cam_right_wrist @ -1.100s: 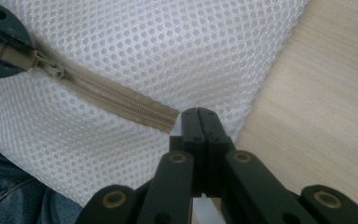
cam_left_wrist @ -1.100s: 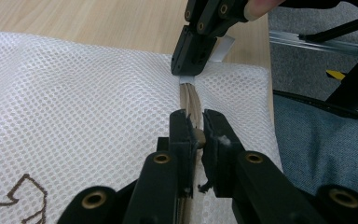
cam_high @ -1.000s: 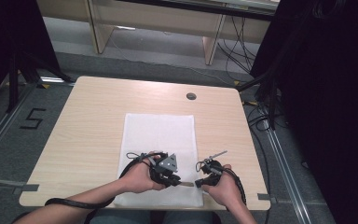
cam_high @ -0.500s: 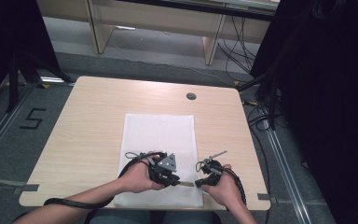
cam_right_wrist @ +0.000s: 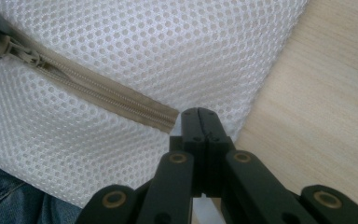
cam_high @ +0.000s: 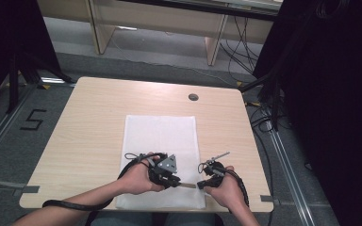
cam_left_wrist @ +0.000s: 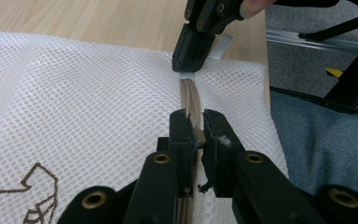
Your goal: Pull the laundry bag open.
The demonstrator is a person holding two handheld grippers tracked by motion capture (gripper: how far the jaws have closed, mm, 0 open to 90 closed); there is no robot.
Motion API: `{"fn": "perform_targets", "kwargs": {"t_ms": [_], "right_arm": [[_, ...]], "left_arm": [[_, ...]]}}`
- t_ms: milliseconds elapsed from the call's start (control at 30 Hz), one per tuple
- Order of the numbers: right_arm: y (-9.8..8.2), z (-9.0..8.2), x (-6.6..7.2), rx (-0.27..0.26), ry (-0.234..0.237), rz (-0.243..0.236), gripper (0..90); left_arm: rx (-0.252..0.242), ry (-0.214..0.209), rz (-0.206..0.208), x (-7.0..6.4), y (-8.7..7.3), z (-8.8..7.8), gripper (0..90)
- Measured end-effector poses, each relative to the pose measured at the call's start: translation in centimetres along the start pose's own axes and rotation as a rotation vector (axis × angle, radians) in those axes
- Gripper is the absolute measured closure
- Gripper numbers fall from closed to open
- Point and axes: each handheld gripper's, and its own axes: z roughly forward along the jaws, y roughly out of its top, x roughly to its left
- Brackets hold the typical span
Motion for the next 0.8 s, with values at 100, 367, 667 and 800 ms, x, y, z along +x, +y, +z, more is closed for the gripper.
{"fn": "perform_targets", "kwargs": {"t_ms": [100, 367, 667, 800], "right_arm": [[0.01, 0.0, -0.01, 0.001, 0.0, -0.001, 90.0], [0.0, 0.0, -0.02, 0.0, 0.001, 0.0, 90.0], [-0.01, 0.0, -0.01, 0.0, 0.001, 0.0, 90.0], [-0.01, 0.0, -0.02, 0.0, 0.0, -0.001, 90.0]], "left_arm": [[0.001, 0.0, -0.01, -0.05, -0.06, -0.07, 82.2], [0.005, 0.002, -0.008, 0.03, -0.23, -0.38, 82.2], [0.009, 0.001, 0.003, 0.1, -0.33, -0.68, 82.2], [0.009, 0.004, 0.005, 0.06, -0.35, -0.82, 82.2]]}}
